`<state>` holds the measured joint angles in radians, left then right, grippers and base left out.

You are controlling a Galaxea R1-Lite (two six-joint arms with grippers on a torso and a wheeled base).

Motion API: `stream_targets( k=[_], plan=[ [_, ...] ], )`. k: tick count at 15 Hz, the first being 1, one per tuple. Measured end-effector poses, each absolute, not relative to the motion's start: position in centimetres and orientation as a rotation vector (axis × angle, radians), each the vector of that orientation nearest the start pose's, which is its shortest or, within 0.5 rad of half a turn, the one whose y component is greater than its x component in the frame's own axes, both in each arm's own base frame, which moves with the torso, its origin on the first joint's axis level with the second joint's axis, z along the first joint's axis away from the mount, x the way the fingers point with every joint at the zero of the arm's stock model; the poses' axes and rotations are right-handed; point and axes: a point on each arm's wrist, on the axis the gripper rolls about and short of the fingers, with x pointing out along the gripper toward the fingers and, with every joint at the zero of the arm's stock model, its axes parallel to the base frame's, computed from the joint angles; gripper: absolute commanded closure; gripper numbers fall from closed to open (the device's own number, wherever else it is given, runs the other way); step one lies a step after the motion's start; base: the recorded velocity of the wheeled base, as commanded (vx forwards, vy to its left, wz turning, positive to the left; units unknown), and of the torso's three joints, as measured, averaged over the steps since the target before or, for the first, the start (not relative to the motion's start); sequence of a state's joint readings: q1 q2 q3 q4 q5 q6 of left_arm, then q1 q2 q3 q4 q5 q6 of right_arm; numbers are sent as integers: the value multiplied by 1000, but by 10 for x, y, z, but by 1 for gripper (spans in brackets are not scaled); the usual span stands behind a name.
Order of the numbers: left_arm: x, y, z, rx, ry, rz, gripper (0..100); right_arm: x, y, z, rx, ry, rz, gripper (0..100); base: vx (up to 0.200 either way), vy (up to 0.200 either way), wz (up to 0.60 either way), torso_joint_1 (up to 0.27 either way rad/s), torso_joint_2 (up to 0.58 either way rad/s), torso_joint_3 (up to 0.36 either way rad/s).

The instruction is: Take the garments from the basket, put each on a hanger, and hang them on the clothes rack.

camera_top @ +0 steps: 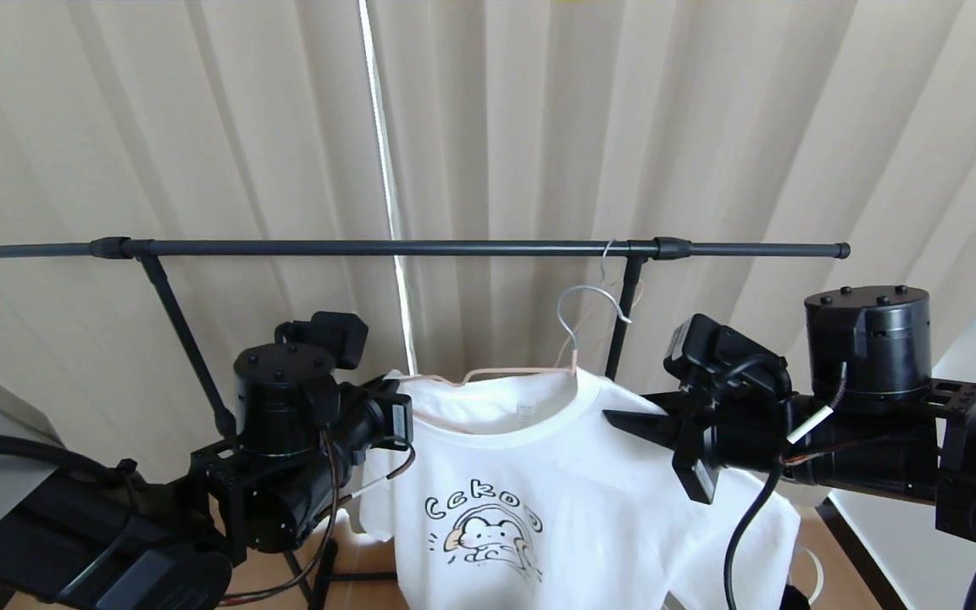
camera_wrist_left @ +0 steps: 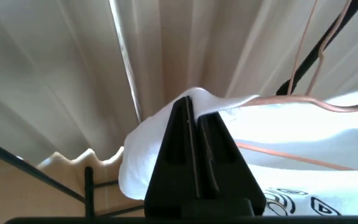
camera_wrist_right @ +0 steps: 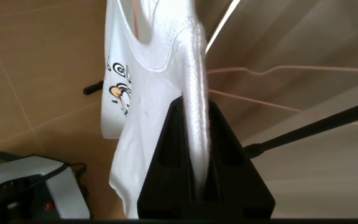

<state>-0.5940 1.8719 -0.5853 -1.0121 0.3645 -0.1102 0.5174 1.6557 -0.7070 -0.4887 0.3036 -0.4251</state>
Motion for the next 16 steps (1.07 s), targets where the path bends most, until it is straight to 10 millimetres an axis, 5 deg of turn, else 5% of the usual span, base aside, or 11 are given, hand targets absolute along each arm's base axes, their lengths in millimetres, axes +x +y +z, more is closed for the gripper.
stream_targets(
  k=[16],
  plan=[
    [234, -184, 120, 32, 235, -276, 100, 234, 189, 118, -434, 244, 901, 100, 0, 0, 0, 0, 0, 0]
  ],
)
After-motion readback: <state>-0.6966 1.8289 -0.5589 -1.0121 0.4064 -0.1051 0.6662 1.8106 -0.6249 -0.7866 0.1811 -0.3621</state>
